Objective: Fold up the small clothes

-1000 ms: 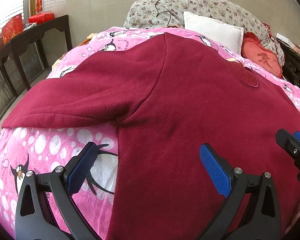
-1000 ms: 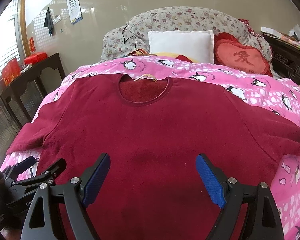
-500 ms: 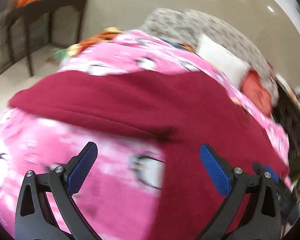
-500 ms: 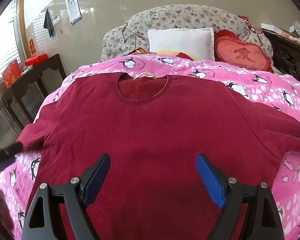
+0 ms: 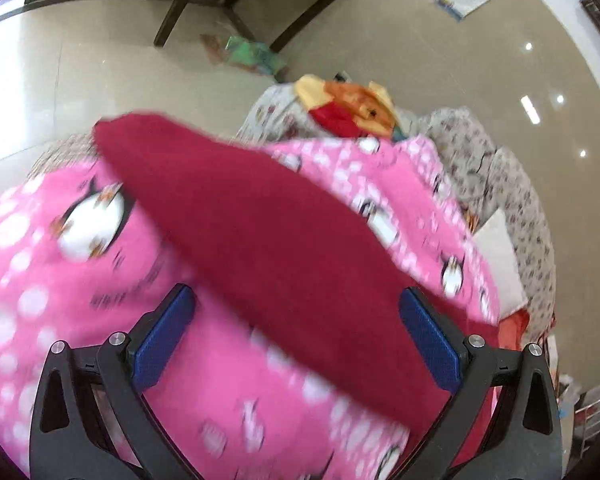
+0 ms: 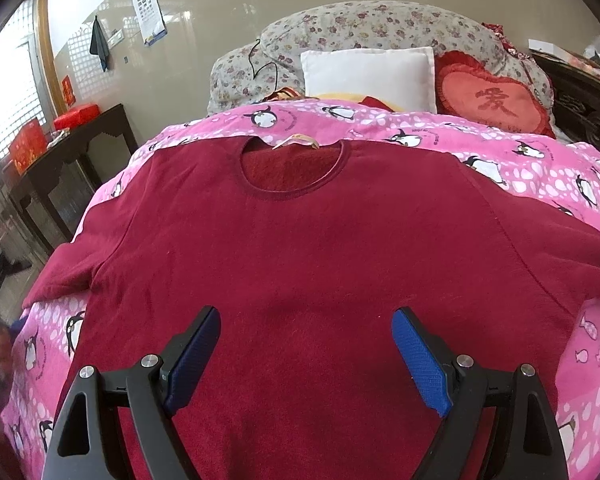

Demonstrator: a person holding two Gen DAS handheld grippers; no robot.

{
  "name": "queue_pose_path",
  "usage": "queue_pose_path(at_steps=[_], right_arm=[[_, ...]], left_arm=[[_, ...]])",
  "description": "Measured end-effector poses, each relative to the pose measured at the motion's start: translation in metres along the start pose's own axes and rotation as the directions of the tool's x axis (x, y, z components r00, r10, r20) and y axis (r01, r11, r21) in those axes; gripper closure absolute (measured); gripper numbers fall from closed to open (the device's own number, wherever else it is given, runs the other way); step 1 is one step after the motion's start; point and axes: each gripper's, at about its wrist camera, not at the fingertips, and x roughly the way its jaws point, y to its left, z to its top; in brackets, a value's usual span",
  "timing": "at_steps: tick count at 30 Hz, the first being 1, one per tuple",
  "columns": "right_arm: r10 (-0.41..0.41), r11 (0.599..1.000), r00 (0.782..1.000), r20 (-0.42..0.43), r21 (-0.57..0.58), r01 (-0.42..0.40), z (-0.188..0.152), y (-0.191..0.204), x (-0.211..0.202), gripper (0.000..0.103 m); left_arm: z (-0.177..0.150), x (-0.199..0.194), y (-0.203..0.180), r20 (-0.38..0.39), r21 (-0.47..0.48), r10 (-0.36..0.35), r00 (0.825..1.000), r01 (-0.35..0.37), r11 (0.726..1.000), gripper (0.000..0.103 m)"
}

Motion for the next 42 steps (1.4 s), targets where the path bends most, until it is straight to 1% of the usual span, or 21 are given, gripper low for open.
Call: queue_pose_path(at_steps=[1, 2, 3, 4, 7, 10, 13, 15, 17, 18, 20, 21, 22, 23, 25, 29, 31, 33, 36, 40, 42], right_arm=[[0.002, 1.000, 1.000, -0.001, 0.002, -0.002, 0.000, -0.001, 0.001, 0.017], [0.005, 1.000, 1.000, -0.001, 0.007, -0.005, 0.001, -0.002, 0.001, 0.017], [0.008, 1.000, 1.000, 0.000, 0.011, -0.008, 0.001, -0.003, 0.001, 0.017], [0.011, 1.000, 1.000, 0.004, 0.018, -0.011, 0.001, -0.004, 0.000, 0.017], [0.015, 0.999, 1.000, 0.021, 0.032, -0.016, 0.001, -0.007, -0.003, 0.017], [0.017, 0.999, 0.999, 0.041, 0.045, -0.019, 0.003, -0.010, -0.008, 0.017], [0.013, 0.998, 0.999, 0.053, 0.063, -0.017, 0.004, -0.017, -0.012, 0.017], [0.004, 0.996, 0.998, 0.060, 0.086, -0.009, 0.005, -0.024, -0.015, 0.017], [-0.025, 0.992, 0.997, 0.069, 0.124, 0.016, 0.007, -0.036, -0.019, 0.017], [-0.037, 0.990, 0.996, 0.075, 0.141, 0.026, 0.008, -0.041, -0.021, 0.017], [-0.068, 0.981, 0.994, 0.091, 0.187, 0.050, 0.008, -0.055, -0.027, 0.017], [-0.081, 0.976, 0.992, 0.096, 0.209, 0.059, 0.009, -0.062, -0.029, 0.016], [-0.088, 0.971, 0.991, 0.102, 0.231, 0.063, 0.009, -0.069, -0.031, 0.016], [-0.088, 0.967, 0.990, 0.108, 0.249, 0.059, 0.010, -0.074, -0.033, 0.016], [-0.076, 0.963, 0.990, 0.119, 0.268, 0.042, 0.011, -0.080, -0.036, 0.016], [0.005, 0.971, 0.995, 0.099, 0.236, -0.028, 0.019, -0.065, -0.040, 0.017], [0.049, 0.981, 0.994, 0.093, 0.185, -0.065, 0.024, -0.046, -0.043, 0.017], [0.068, 0.994, 0.993, 0.098, 0.074, -0.075, 0.037, -0.013, -0.046, 0.016], [0.056, 0.988, 0.997, 0.051, -0.148, -0.048, 0.049, 0.041, -0.028, 0.016], [0.021, 0.924, 0.999, -0.043, -0.381, -0.036, 0.044, 0.105, 0.028, 0.016], [-0.062, 0.893, 0.997, -0.044, -0.449, 0.035, 0.041, 0.118, 0.061, 0.038]], left_arm=[[0.004, 0.003, 0.000, 0.006, 0.005, -0.008, 1.000, 0.008, 1.000, 0.009], [0.007, 0.007, -0.003, 0.009, 0.013, -0.013, 1.000, 0.013, 1.000, 0.039], [0.010, 0.010, -0.004, 0.000, 0.017, -0.033, 0.999, 0.033, 0.999, 0.084], [0.013, 0.014, -0.007, -0.029, 0.026, -0.058, 0.998, 0.059, 0.998, 0.096], [0.008, -0.010, -0.040, 0.016, 0.123, -0.123, 0.992, 0.120, 0.985, 0.096], [-0.014, -0.048, -0.107, 0.036, 0.286, -0.287, 0.957, 0.266, 0.921, 0.096], [-0.060, -0.070, -0.190, -0.078, 0.457, -0.434, 0.897, 0.419, 0.784, 0.096], [-0.095, -0.065, -0.225, -0.176, 0.513, -0.467, 0.866, 0.486, 0.708, 0.096], [-0.139, -0.044, -0.254, -0.296, 0.570, -0.442, 0.847, 0.527, 0.630, 0.096], [-0.159, -0.029, -0.260, -0.338, 0.585, -0.415, 0.845, 0.534, 0.610, 0.093], [-0.193, 0.003, -0.263, -0.453, 0.597, -0.334, 0.827, 0.559, 0.575, 0.082], [-0.205, 0.018, -0.259, -0.517, 0.587, -0.284, 0.808, 0.576, 0.568, 0.075], [-0.211, 0.025, -0.253, -0.542, 0.580, -0.252, 0.802, 0.574, 0.579, 0.073], [-0.211, 0.025, -0.249, -0.542, 0.579, -0.242, 0.805, 0.567, 0.586, 0.073], [-0.202, 0.011, -0.232, -0.501, 0.600, -0.244, 0.830, 0.537, 0.593, 0.070], [-0.163, -0.029, -0.190, -0.289, 0.663, -0.271, 0.918, 0.397, 0.635, 0.025], [-0.149, -0.044, -0.167, -0.173, 0.677, -0.262, 0.949, 0.308, 0.668, 0.022], [-0.142, -0.039, -0.153, -0.114, 0.687, -0.197, 0.974, 0.221, 0.692, 0.022], [-0.141, -0.022, -0.140, -0.082, 0.695, -0.112, 0.990, 0.137, 0.706, 0.022], [-0.149, -0.004, -0.128, -0.076, 0.712, -0.058, 0.995, 0.095, 0.696, 0.022], [-0.150, 0.004, -0.123, -0.054, 0.713, -0.005, 0.999, 0.042, 0.700, 0.024]])
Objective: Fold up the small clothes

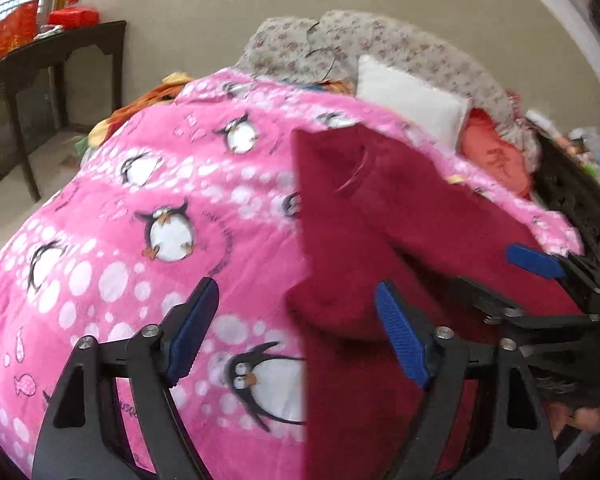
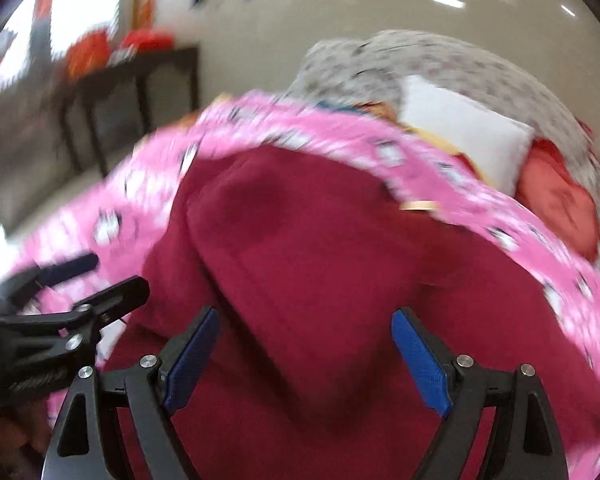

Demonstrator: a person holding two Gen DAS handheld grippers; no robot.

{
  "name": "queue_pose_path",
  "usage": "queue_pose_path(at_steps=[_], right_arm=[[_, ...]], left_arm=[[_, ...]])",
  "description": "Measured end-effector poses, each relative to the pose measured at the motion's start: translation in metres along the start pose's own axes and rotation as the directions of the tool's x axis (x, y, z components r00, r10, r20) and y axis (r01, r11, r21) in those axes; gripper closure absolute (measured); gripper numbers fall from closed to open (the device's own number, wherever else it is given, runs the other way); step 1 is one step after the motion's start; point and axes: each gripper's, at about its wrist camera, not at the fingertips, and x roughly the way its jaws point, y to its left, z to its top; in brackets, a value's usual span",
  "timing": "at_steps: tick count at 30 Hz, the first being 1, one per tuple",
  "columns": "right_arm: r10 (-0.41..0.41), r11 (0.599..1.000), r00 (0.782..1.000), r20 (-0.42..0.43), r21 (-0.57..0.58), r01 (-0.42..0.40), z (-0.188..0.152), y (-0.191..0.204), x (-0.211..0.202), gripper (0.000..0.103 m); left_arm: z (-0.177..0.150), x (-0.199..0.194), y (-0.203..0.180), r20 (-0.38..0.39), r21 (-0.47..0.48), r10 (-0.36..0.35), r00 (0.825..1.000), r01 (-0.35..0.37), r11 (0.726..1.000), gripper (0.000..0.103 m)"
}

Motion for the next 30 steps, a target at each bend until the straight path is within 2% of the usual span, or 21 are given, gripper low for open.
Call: queue_pose_path(at_steps=[1, 2, 4, 5, 6, 9, 11, 12, 13, 14, 15, 17, 19, 21, 23, 24, 25, 27, 30], right_arm=[[-0.045, 0.999, 0.999, -0.009, -0.015, 0.044, -0.001, -0.001, 0.011, 0.049], [-0.055, 0.998, 0.998, -0.013, -0.011, 0.055, -0.002, -0.005, 0.015, 0.063], [0.041, 0.996, 0.999, 0.031, 0.081, -0.044, -0.004, -0.029, 0.003, 0.072], [0.071, 0.990, 0.996, 0.053, 0.121, -0.077, -0.006, -0.042, -0.007, 0.085], [0.080, 0.985, 0.994, 0.069, 0.149, -0.089, -0.008, -0.053, -0.014, 0.088], [0.111, 0.949, 0.984, 0.137, 0.279, -0.146, -0.023, -0.096, -0.048, 0.089], [0.044, 0.924, 0.987, 0.157, 0.370, -0.100, -0.044, -0.125, -0.067, 0.089], [0.001, 0.912, 0.989, 0.146, 0.406, -0.060, -0.055, -0.134, -0.070, 0.089], [-0.043, 0.894, 0.994, 0.102, 0.447, -0.007, -0.070, -0.145, -0.070, 0.078], [-0.070, 0.874, 0.997, 0.030, 0.484, 0.047, -0.085, -0.153, -0.066, 0.052], [-0.066, 0.856, 0.998, -0.009, 0.513, 0.062, -0.096, -0.159, -0.064, 0.035], [-0.022, 0.823, 1.000, 0.000, 0.568, 0.018, -0.117, -0.170, -0.071, 0.036], [-0.067, 0.812, 0.998, 0.020, 0.582, 0.043, -0.123, -0.173, -0.089, 0.036], [-0.143, 0.812, 0.987, 0.071, 0.578, 0.076, -0.117, -0.169, -0.112, 0.035], [-0.163, 0.841, 0.971, 0.177, 0.540, 0.043, -0.097, -0.158, -0.129, 0.035], [-0.132, 0.866, 0.966, 0.221, 0.499, 0.004, -0.085, -0.152, -0.129, 0.035], [-0.059, 0.901, 0.962, 0.265, 0.430, -0.063, -0.067, -0.140, -0.126, 0.035], [0.109, 0.933, 0.949, 0.296, 0.298, -0.200, -0.031, -0.114, -0.106, 0.036], [0.204, 0.956, 0.940, 0.275, 0.150, -0.252, 0.010, -0.072, -0.068, 0.037]], left_arm=[[-0.001, 0.004, 0.002, -0.015, -0.006, -0.004, 1.000, 0.004, 1.000, 0.024], [-0.003, 0.011, 0.006, -0.031, -0.027, -0.031, 0.999, 0.030, 0.999, 0.024], [-0.003, 0.011, 0.009, -0.031, -0.042, -0.043, 0.999, 0.042, 0.998, 0.024], [-0.002, 0.009, 0.009, -0.023, -0.043, -0.046, 0.999, 0.045, 0.998, 0.024], [-0.002, 0.008, 0.009, -0.015, -0.043, -0.041, 0.999, 0.040, 0.998, 0.024], [-0.003, 0.011, 0.003, -0.022, -0.030, -0.022, 1.000, 0.021, 0.999, 0.024], [-0.004, 0.012, -0.001, -0.022, -0.009, -0.011, 1.000, 0.011, 1.000, 0.024], [-0.005, 0.013, -0.004, -0.025, 0.003, -0.008, 1.000, 0.008, 1.000, 0.024], [-0.005, 0.014, -0.005, -0.029, 0.007, -0.007, 1.000, 0.007, 1.000, 0.024], [-0.006, 0.015, -0.006, -0.032, 0.011, -0.009, 0.999, 0.009, 1.000, 0.024], [-0.006, 0.016, -0.007, -0.034, 0.015, -0.003, 0.999, 0.003, 1.000, 0.024], [-0.007, 0.018, -0.009, -0.037, 0.023, 0.011, 0.999, -0.010, 1.000, 0.023], [-0.007, 0.019, -0.010, -0.035, 0.027, 0.015, 0.999, -0.014, 1.000, 0.023], [-0.008, 0.019, -0.010, -0.037, 0.023, 0.010, 0.999, -0.010, 1.000, 0.023], [-0.008, 0.019, -0.008, -0.036, 0.011, -0.002, 0.999, 0.003, 1.000, 0.023], [-0.008, 0.018, -0.007, -0.035, 0.003, -0.012, 0.999, 0.012, 1.000, 0.023], [-0.008, 0.018, -0.005, -0.032, -0.003, -0.019, 0.999, 0.019, 1.000, 0.023], [-0.008, 0.015, -0.001, -0.022, -0.022, -0.043, 0.999, 0.042, 0.999, 0.023], [-0.008, 0.011, 0.006, -0.009, -0.048, -0.082, 0.997, 0.082, 0.995, 0.023]])
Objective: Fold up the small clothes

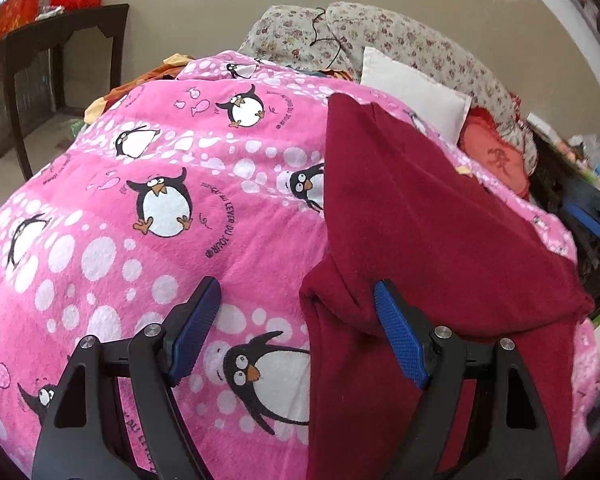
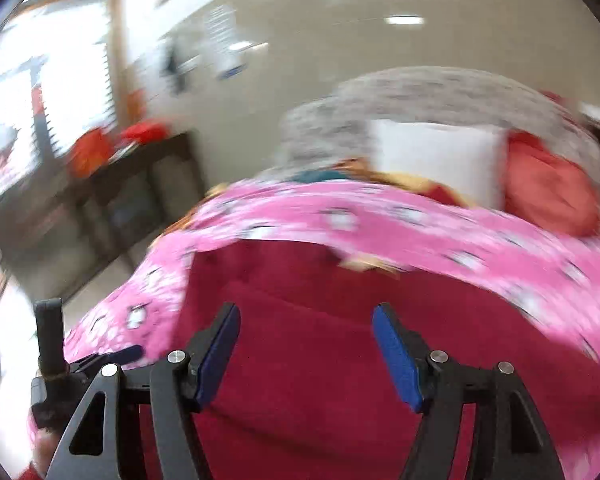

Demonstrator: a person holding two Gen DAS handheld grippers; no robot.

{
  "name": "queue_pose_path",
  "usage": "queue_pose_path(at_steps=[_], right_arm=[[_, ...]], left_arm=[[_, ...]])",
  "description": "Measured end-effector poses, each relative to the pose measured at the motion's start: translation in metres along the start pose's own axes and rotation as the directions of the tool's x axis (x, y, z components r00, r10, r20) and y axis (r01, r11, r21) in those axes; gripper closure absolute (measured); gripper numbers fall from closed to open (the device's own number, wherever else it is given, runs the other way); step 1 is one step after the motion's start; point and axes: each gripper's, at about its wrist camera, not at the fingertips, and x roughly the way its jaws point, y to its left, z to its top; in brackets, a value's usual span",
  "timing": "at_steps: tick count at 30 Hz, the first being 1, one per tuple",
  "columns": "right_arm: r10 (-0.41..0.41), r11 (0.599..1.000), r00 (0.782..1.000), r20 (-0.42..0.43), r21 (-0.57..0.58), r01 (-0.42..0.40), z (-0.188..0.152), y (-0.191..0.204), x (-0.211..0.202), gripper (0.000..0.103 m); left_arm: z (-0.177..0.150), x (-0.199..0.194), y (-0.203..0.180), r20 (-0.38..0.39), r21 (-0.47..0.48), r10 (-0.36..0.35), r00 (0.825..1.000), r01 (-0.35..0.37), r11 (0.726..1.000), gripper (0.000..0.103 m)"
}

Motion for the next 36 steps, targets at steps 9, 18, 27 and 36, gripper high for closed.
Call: queue_pose_path(at_steps=[9, 18, 27, 36], right_arm=[[0.056, 0.964, 0.988, -0.147, -0.248, -0.092, 0.008, 0.044, 0.127, 0.080], [0.031, 0.995, 0.992, -0.123, -0.085, -0.042, 0.033, 0.028, 0.142, 0.103], [0.121, 0.951, 0.987, -0.104, -0.272, -0.146, 0.024, 0.058, 0.109, 0.059], [0.092, 0.950, 0.992, -0.092, -0.290, -0.115, 0.029, 0.054, 0.126, 0.100]], left_arm=[[0.000, -0.005, 0.016, 0.015, -0.032, -0.061, 0.998, 0.062, 0.998, 0.023], [0.001, -0.002, 0.014, 0.011, -0.020, -0.054, 0.998, 0.054, 0.998, 0.023], [0.000, -0.002, 0.013, 0.016, -0.014, -0.042, 0.999, 0.042, 0.999, 0.023], [-0.001, -0.003, 0.016, 0.019, -0.031, -0.064, 0.998, 0.065, 0.997, 0.023]])
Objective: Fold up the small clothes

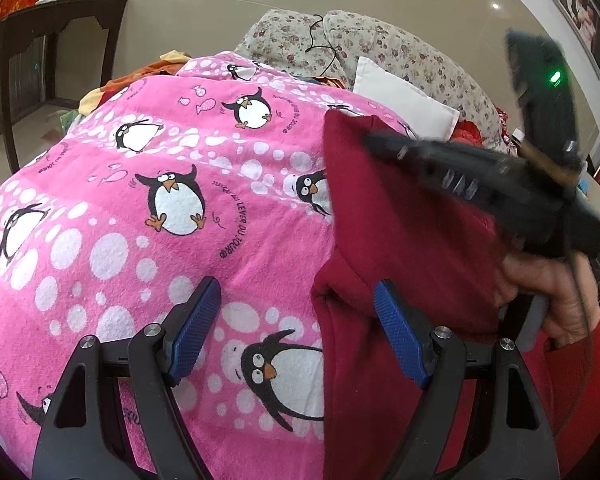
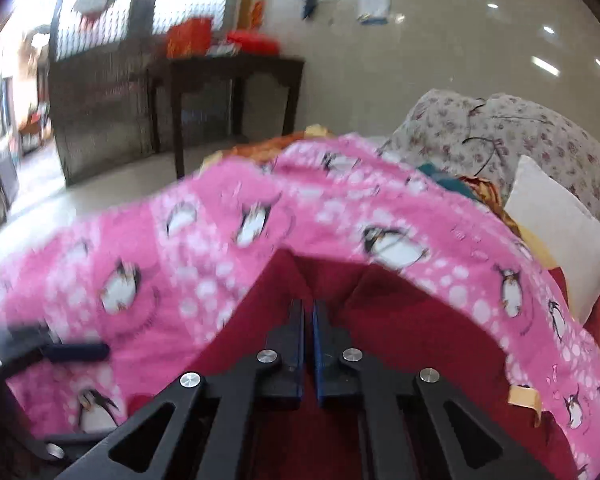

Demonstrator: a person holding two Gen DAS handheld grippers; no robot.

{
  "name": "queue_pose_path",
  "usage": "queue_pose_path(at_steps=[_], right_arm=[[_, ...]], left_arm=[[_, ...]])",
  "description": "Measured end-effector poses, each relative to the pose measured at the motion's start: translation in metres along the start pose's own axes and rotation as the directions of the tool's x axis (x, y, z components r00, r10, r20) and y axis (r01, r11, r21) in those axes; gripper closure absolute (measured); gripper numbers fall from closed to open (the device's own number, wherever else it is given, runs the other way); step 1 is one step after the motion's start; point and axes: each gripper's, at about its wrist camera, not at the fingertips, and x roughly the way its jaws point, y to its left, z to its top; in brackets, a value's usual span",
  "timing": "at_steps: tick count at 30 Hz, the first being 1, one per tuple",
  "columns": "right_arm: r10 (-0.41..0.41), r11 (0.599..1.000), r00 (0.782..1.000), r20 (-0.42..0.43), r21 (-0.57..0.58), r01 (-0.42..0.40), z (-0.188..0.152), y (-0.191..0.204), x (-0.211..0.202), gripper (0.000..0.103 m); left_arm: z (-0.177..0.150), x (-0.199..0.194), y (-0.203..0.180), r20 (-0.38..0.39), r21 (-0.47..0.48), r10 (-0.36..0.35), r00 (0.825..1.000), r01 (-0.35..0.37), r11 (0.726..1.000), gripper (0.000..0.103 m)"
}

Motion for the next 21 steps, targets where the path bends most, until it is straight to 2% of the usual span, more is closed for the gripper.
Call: queue_pose_path(at_steps=[3, 4, 7, 8, 10, 14, 15, 16, 17, 18, 19, 20, 21], right_arm=[[-0.022, 0.998, 0.999, -0.034, 0.063, 0.024, -0.003, -0.004, 0.027, 0.100], [-0.038, 0.997, 0.999, -0.021, 0.060, 0.039, -0.005, -0.001, 0.031, 0.100], [-0.052, 0.997, 0.998, -0.028, 0.053, 0.054, -0.004, 0.003, 0.016, 0.096], [-0.046, 0.997, 0.998, -0.052, 0.055, 0.049, -0.006, 0.001, -0.002, 0.092], [-0.070, 0.996, 0.997, -0.043, 0.054, 0.072, -0.017, -0.004, -0.035, 0.084], [-0.190, 0.960, 0.979, -0.072, 0.196, 0.200, -0.075, -0.055, -0.120, 0.071], [-0.237, 0.939, 0.967, -0.094, 0.232, 0.253, -0.088, -0.070, -0.136, 0.064], [-0.314, 0.905, 0.942, -0.117, 0.263, 0.334, -0.104, -0.087, -0.155, 0.062], [-0.392, 0.868, 0.911, -0.129, 0.278, 0.412, -0.117, -0.101, -0.171, 0.059], [-0.487, 0.812, 0.862, -0.140, 0.292, 0.506, -0.132, -0.118, -0.190, 0.055], [-0.534, 0.775, 0.831, -0.155, 0.303, 0.555, -0.140, -0.129, -0.199, 0.052], [-0.565, 0.739, 0.805, -0.183, 0.321, 0.592, -0.150, -0.143, -0.205, 0.045], [-0.556, 0.733, 0.806, -0.202, 0.339, 0.590, -0.157, -0.152, -0.205, 0.044]], left_arm=[[0.000, 0.000, 0.001, 0.000, 0.001, -0.001, 1.000, 0.001, 1.000, 0.023], [0.000, 0.000, 0.001, 0.000, 0.000, -0.001, 1.000, 0.001, 1.000, 0.023], [0.001, -0.001, 0.002, 0.004, -0.003, -0.008, 1.000, 0.008, 1.000, 0.023], [0.001, -0.002, 0.002, 0.006, -0.004, -0.010, 1.000, 0.010, 1.000, 0.023], [0.001, -0.004, 0.001, 0.014, -0.001, -0.013, 1.000, 0.013, 1.000, 0.023], [0.002, -0.026, -0.013, 0.088, 0.056, 0.003, 0.996, -0.008, 0.998, 0.023], [0.004, -0.032, -0.021, 0.096, 0.073, 0.005, 0.995, -0.012, 0.997, 0.023], [0.006, -0.034, -0.026, 0.090, 0.077, -0.008, 0.996, 0.001, 0.997, 0.023], [0.008, -0.036, -0.032, 0.076, 0.079, -0.032, 0.997, 0.026, 0.997, 0.023], [0.011, -0.036, -0.040, 0.059, 0.090, -0.057, 0.997, 0.051, 0.995, 0.023], [0.015, -0.034, -0.050, 0.049, 0.112, -0.061, 0.997, 0.056, 0.992, 0.023], [0.018, -0.031, -0.055, 0.047, 0.126, -0.051, 0.998, 0.044, 0.991, 0.023], [0.020, -0.025, -0.064, 0.043, 0.148, -0.022, 0.999, 0.015, 0.989, 0.023]])
